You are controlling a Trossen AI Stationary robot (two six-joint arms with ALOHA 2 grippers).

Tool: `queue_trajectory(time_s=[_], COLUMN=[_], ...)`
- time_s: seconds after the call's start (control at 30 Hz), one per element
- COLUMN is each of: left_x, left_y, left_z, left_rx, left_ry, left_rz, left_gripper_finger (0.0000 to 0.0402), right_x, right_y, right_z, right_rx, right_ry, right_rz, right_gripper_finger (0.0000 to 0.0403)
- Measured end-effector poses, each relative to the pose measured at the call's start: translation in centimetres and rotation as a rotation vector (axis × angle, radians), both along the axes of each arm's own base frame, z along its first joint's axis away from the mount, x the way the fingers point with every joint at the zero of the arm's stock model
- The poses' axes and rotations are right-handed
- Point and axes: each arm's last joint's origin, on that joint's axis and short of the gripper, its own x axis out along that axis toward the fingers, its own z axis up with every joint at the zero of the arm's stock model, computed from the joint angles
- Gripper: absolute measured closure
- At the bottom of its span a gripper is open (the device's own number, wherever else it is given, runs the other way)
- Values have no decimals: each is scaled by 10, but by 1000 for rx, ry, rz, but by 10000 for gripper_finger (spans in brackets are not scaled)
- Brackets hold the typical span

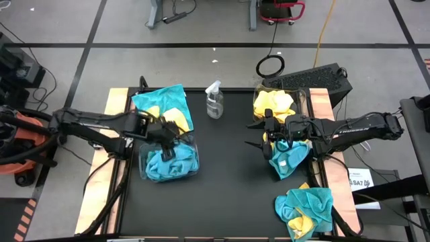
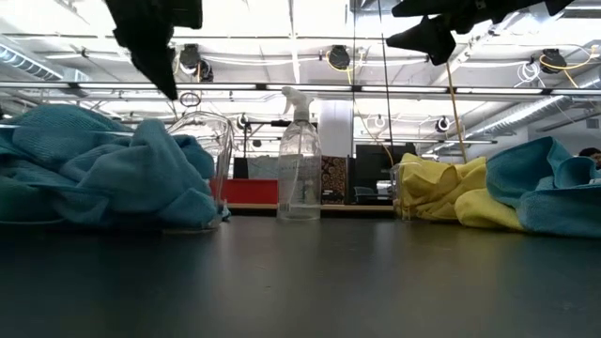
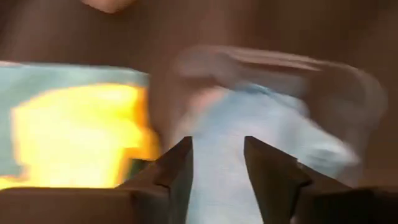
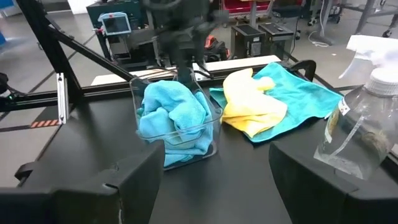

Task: Sort microfiber towel by color & place in baskets
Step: Put the yellow towel into the top transparent bin

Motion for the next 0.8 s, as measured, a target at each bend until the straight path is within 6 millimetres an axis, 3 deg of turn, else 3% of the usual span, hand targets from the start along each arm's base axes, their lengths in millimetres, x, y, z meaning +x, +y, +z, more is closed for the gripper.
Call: queue_trajectory(time_s=[0.1, 0.2, 0.47, 0.8], left_x=[-11, -17, -22, -22], left_y=[16, 35, 76, 97], left_z=[5, 2, -27, -52], left_rx=[141, 172, 17, -57], left_ry=[31, 108, 245, 345], left_rz=[76, 112, 83, 18], left_gripper_finger=[226, 210, 181, 164], right_x=[0, 0, 0, -1], right_y=[0, 0, 1, 1], right_z=[0, 0, 0, 1], right_rx=[15, 37, 111, 121], right_ry=[-1, -3, -11, -19], right_rz=[-2, -3, 1, 1], right_gripper_finger=[122, 122, 122, 122])
